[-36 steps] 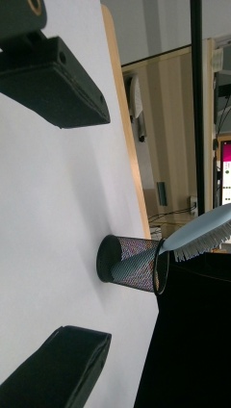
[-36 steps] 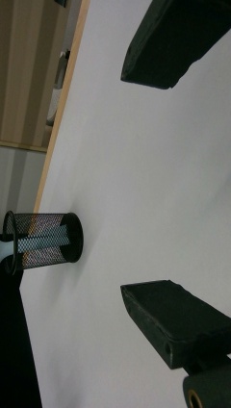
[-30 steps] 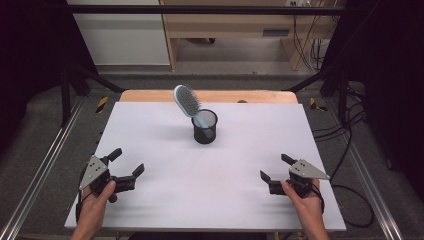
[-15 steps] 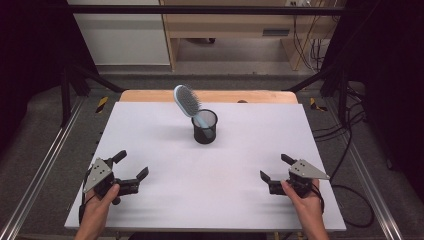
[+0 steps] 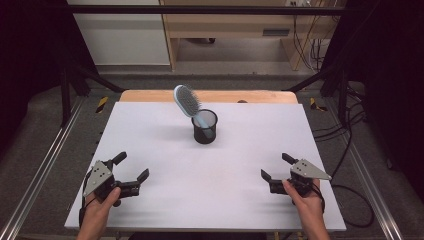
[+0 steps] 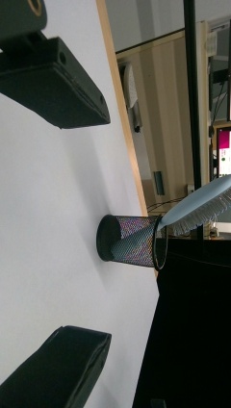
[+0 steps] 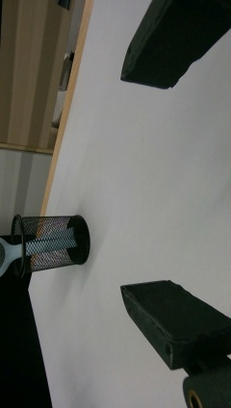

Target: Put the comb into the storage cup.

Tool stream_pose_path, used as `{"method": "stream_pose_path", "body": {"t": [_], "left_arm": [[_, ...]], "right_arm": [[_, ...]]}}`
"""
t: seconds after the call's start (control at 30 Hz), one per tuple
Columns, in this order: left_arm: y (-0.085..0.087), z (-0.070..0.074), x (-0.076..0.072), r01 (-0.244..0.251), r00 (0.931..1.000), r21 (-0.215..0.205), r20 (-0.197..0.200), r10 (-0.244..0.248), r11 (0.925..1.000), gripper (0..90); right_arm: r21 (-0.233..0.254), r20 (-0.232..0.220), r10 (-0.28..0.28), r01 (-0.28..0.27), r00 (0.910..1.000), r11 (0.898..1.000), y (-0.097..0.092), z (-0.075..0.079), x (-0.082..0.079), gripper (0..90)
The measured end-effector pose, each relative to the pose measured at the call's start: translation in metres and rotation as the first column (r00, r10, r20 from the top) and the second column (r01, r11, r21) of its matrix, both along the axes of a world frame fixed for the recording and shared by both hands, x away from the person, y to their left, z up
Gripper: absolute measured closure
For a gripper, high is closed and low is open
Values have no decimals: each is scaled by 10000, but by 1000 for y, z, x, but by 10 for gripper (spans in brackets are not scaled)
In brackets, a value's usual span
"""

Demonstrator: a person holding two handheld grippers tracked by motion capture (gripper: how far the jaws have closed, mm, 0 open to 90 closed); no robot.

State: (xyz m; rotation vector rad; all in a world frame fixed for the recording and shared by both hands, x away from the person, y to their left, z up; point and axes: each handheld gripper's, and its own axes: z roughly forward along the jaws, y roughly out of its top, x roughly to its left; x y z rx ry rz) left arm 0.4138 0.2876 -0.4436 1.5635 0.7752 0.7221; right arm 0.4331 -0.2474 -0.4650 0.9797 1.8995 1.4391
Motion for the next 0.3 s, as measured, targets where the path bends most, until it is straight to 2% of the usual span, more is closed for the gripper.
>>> {"method": "stream_pose_path", "body": {"t": [0.3], "left_arm": [[12,1,2,-536,9985,-141,92,537,9985,13]], "right_arm": [[-155,-95,-165,164,9998,9997,2,-2,2,32]]}}
